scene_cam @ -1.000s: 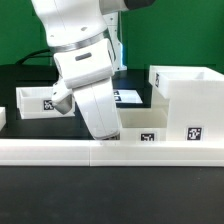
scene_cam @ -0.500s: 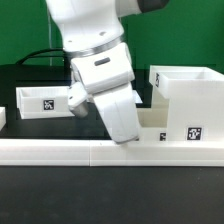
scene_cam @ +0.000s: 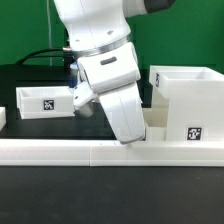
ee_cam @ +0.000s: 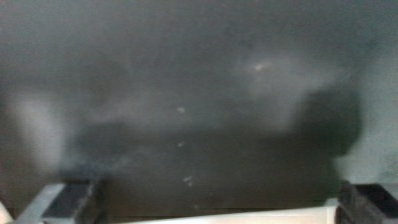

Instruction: Assemble drawer

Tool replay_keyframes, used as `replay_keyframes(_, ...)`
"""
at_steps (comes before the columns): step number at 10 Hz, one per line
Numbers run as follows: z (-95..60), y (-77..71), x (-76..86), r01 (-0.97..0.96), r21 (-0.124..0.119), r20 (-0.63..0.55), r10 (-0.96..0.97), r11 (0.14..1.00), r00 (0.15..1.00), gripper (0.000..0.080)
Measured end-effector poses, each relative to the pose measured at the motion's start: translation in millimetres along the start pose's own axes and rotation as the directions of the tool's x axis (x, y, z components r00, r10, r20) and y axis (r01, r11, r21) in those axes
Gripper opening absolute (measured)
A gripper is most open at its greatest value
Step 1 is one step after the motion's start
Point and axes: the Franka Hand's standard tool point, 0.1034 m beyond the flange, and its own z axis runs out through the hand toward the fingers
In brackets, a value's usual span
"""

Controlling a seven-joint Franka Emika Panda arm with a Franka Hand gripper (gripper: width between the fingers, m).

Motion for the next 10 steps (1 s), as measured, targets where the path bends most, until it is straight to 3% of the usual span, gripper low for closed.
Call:
replay_keyframes(2,1.9,5.0,17.1,-0.009,-0.001,-0.004,0.009,1.000,1.000,0.0648)
replay_keyframes(10,0.3,6.3,12.4,-0.010,0.000,0.016,0.010,1.000,1.000,0.0648)
